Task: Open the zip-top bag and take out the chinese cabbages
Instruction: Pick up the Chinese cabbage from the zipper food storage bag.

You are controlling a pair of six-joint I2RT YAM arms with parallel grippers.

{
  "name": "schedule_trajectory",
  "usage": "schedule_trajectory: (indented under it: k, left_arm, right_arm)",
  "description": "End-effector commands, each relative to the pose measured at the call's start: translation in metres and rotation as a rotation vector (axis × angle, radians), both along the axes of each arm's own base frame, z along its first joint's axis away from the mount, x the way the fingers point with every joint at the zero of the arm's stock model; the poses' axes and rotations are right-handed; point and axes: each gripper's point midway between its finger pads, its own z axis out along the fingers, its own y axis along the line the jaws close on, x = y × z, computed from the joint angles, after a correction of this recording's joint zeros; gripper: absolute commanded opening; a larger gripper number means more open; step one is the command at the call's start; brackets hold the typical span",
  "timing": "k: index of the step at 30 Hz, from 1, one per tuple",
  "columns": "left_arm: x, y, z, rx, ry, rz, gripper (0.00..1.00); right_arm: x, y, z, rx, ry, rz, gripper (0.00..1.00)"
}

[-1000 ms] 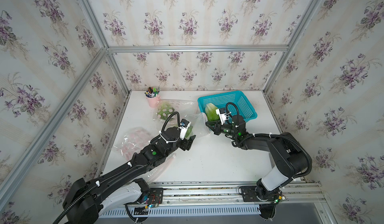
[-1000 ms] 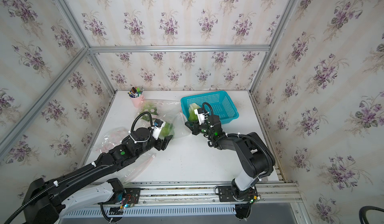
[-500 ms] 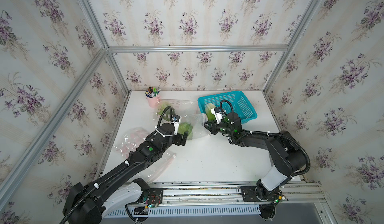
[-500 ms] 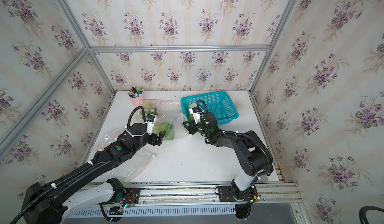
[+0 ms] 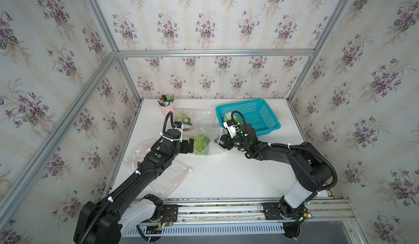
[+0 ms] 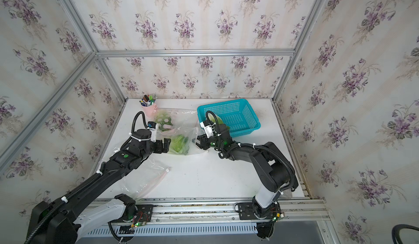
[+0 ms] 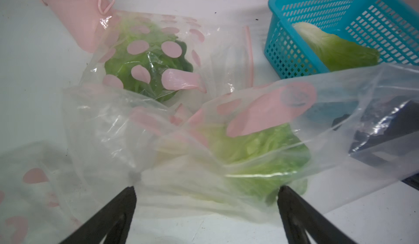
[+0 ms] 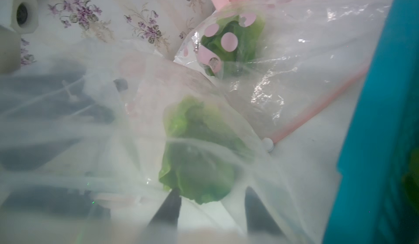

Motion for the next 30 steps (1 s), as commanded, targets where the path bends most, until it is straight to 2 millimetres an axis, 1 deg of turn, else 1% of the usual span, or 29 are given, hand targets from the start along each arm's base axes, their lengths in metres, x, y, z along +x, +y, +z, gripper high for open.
schedule_trajectory:
  k: [1,4,6,8,11,12,13,14,15,16,17,19,20,22,25,30]
  left_arm:
    - [0.004,0.013,-0.018,-0.077,0.098,0.081,0.99]
    - [0.013,0.028,-0.031,-0.118,0.152,0.14,0.99]
    - [0.021,0.032,-0.036,-0.133,0.18,0.153,0.98]
    - [0.029,0.031,-0.04,-0.156,0.201,0.149,0.94]
    - [0.039,0.024,-0.048,-0.183,0.229,0.126,0.84]
    - [0.042,0.022,-0.051,-0.191,0.24,0.119,0.79]
    - [0.044,0.02,-0.056,-0.2,0.249,0.112,0.71]
    - [0.046,0.019,-0.056,-0.211,0.249,0.105,0.63]
    - [0.047,0.018,-0.067,-0.219,0.273,0.105,0.52]
    - [0.048,0.019,-0.07,-0.228,0.277,0.109,0.42]
    - [0.047,0.015,-0.072,-0.253,0.287,0.094,0.34]
    - [0.047,0.014,-0.074,-0.28,0.289,0.083,0.22]
    - [0.047,0.012,-0.074,-0.288,0.29,0.075,0.18]
    - [0.046,0.01,-0.075,-0.303,0.289,0.062,0.12]
    - [0.046,0.005,-0.073,-0.325,0.289,0.044,0.07]
    - [0.047,-0.002,-0.074,-0.369,0.297,0.021,0.03]
  right_arm:
    - [0.003,0.01,0.012,0.061,-0.03,0.031,0.56]
    - [0.003,0.017,0.01,0.064,-0.015,0.047,0.6]
    - [-0.001,0.022,0.007,0.061,-0.002,0.066,0.61]
    - [-0.006,0.029,0.003,0.052,0.012,0.085,0.62]
    - [-0.015,0.041,-0.007,0.038,0.041,0.114,0.64]
    - [-0.017,0.044,-0.01,0.038,0.052,0.117,0.64]
    - [-0.02,0.047,-0.012,0.042,0.061,0.124,0.64]
    - [-0.02,0.05,-0.013,0.043,0.067,0.127,0.64]
    - [-0.021,0.052,-0.015,0.04,0.073,0.124,0.65]
    - [-0.02,0.054,-0.016,0.039,0.075,0.12,0.65]
    - [-0.02,0.055,-0.017,0.04,0.076,0.119,0.65]
    - [-0.016,0.057,-0.016,0.041,0.073,0.1,0.66]
    - [-0.015,0.058,-0.015,0.047,0.07,0.097,0.67]
    - [-0.011,0.059,-0.011,0.064,0.068,0.077,0.7]
    - [-0.006,0.064,-0.007,0.07,0.064,0.055,0.75]
    - [-0.008,0.068,-0.016,0.074,0.116,0.028,0.76]
